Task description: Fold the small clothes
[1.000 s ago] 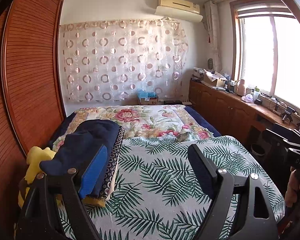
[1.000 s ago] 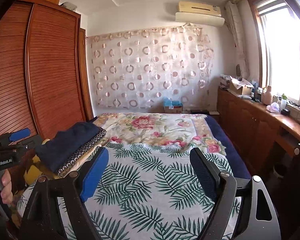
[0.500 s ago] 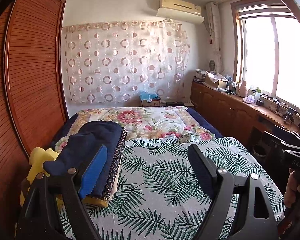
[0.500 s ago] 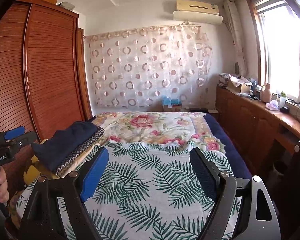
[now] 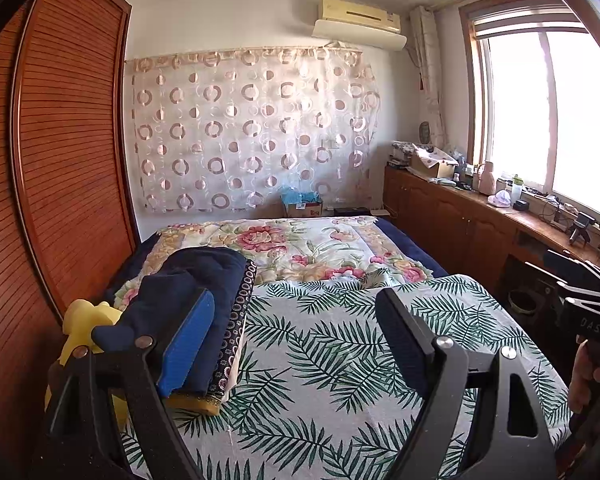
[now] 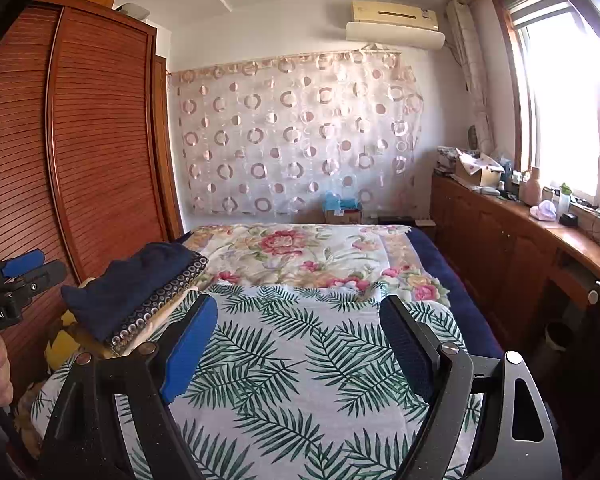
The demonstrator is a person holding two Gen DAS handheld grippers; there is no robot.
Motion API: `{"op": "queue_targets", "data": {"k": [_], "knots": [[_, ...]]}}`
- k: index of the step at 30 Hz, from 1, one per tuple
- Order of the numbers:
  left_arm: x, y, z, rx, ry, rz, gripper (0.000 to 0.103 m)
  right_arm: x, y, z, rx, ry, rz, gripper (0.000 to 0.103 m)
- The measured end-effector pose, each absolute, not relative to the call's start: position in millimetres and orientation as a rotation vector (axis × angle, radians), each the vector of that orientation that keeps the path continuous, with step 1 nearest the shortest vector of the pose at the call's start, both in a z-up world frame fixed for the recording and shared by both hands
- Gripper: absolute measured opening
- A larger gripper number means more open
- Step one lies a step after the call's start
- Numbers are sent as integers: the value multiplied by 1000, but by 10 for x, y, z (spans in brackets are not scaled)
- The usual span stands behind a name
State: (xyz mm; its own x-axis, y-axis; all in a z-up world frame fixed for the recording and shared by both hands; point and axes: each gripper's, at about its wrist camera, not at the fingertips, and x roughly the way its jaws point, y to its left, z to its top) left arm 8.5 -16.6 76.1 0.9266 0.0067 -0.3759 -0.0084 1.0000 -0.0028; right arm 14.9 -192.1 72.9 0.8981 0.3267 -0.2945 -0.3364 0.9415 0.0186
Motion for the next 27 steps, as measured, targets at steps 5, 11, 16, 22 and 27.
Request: {"op": "queue_targets", "data": {"k": [5,11,16,22,27], "knots": [[70,-171,791,-7,381,3,83,180,-1955,729,-37,298,339,85],[57,-170,808,-4,378,4,83,200,-1983,746,-40,289,341,85],[56,-172,802,-5,375,4,83,214,-2008,708,-44,288,350,85],[53,-176,795,-5,375,4,83,222,-2029,688,-44,288,351,85],[48,-175,797,-4,375,4,83,236,-2056,685,-43,288,354,85]]}}
